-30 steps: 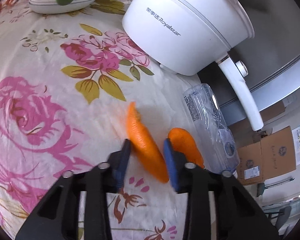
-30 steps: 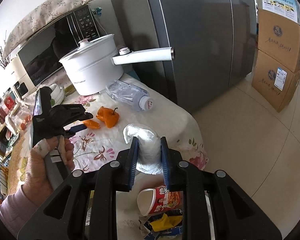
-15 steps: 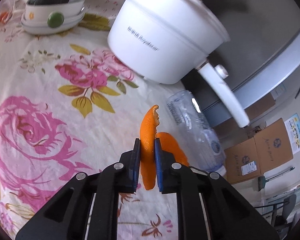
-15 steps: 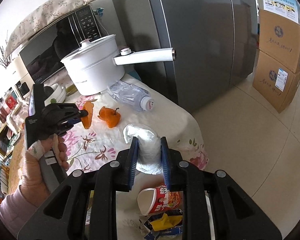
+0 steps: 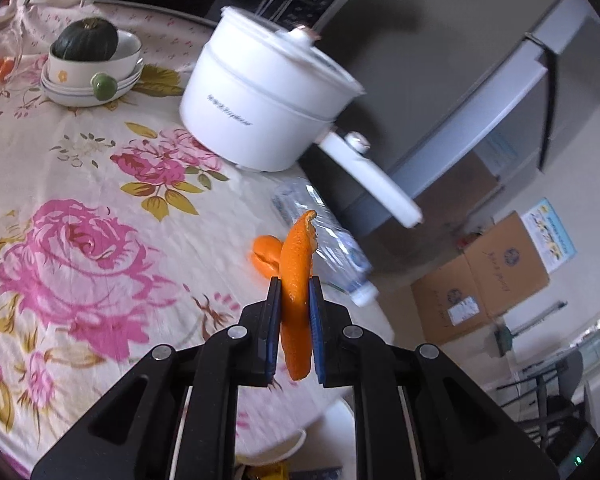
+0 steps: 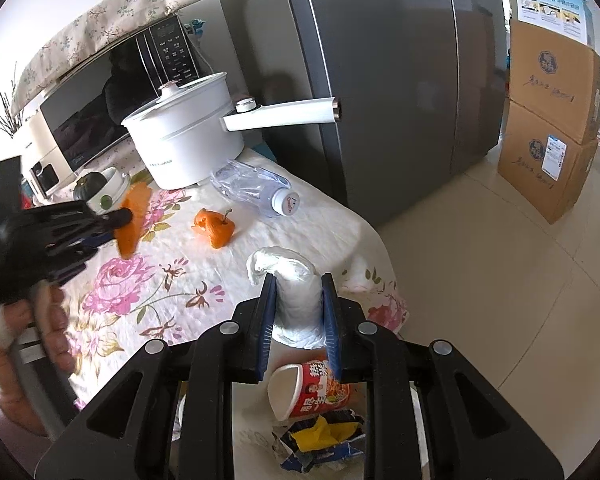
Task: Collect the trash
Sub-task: 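Carry the tissue and orange peel over the white bin and release both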
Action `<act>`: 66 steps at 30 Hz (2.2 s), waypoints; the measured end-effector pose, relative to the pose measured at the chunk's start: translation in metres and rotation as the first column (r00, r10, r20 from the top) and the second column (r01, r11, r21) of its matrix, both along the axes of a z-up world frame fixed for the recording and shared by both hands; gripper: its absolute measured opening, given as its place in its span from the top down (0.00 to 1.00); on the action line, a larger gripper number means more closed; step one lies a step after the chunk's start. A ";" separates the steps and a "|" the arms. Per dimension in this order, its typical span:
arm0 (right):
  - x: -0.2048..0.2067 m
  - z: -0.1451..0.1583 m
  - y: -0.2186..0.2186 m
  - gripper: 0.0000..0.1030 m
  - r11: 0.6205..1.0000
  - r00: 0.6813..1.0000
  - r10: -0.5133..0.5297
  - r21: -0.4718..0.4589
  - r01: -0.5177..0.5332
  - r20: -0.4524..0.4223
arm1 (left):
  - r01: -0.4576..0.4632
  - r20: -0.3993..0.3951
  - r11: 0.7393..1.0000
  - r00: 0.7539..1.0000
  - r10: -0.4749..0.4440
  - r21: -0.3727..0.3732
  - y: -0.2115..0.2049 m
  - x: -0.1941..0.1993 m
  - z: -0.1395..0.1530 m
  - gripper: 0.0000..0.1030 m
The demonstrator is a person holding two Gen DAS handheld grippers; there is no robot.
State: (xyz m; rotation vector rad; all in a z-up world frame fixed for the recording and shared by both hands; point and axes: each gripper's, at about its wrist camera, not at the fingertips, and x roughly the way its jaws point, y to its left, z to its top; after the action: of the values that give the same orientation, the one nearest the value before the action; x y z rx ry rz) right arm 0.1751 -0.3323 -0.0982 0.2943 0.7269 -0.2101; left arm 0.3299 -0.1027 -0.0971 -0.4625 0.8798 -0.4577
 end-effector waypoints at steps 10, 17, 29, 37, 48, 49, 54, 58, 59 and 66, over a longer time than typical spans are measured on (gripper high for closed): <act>-0.022 -0.008 0.003 0.79 0.998 0.999 -0.009 -0.056 0.007 -0.049 | 0.130 0.057 0.991 0.990 -0.131 0.015 -0.001 -0.073 0.015 0.87; -0.042 -0.023 0.003 0.70 0.999 0.995 -0.007 -0.047 0.002 -0.100 | 0.206 0.018 0.978 0.978 -0.207 0.043 -0.007 -0.107 -0.001 0.87; -0.058 -0.021 -0.012 0.17 0.992 0.991 -0.113 -0.061 0.109 -0.069 | 0.273 -0.008 0.959 0.962 -0.274 0.077 -0.023 -0.125 -0.014 0.86; -0.056 -0.026 -0.025 0.07 0.961 0.967 -0.242 -0.158 0.227 -0.081 | 0.298 -0.015 0.949 0.955 -0.298 0.104 -0.033 -0.127 -0.020 0.86; -0.048 -0.029 -0.020 0.07 0.941 0.959 -0.269 -0.235 0.244 -0.083 | 0.368 -0.046 0.913 0.930 -0.365 0.178 -0.052 -0.135 -0.035 0.83; -0.047 -0.029 -0.021 0.07 0.939 0.958 -0.274 -0.239 0.248 -0.084 | 0.379 -0.061 0.907 0.925 -0.374 0.184 -0.054 -0.135 -0.038 0.80; -0.042 -0.029 -0.023 0.07 0.933 0.951 -0.296 -0.243 0.267 -0.090 | 0.379 -0.078 0.903 0.925 -0.371 0.202 -0.056 -0.132 -0.045 0.57; -0.038 -0.026 -0.025 0.07 0.932 0.949 -0.305 -0.233 0.279 -0.081 | 0.356 -0.094 0.912 0.934 -0.344 0.202 -0.055 -0.123 -0.049 0.49; -0.036 -0.025 -0.025 0.07 0.931 0.949 -0.306 -0.230 0.282 -0.079 | 0.343 -0.097 0.918 0.939 -0.330 0.199 -0.054 -0.120 -0.050 0.47; -0.024 -0.024 -0.022 0.07 0.946 0.954 -0.289 -0.181 0.270 -0.086 | 0.254 -0.115 0.949 0.965 -0.236 0.188 -0.049 -0.082 -0.051 0.47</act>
State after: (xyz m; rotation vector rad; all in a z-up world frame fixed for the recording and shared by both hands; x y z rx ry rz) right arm 0.1509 -0.3545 -0.1224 0.2259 0.7711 -0.5591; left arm 0.2474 -0.1515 -0.1479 -0.1890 1.0672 -0.5718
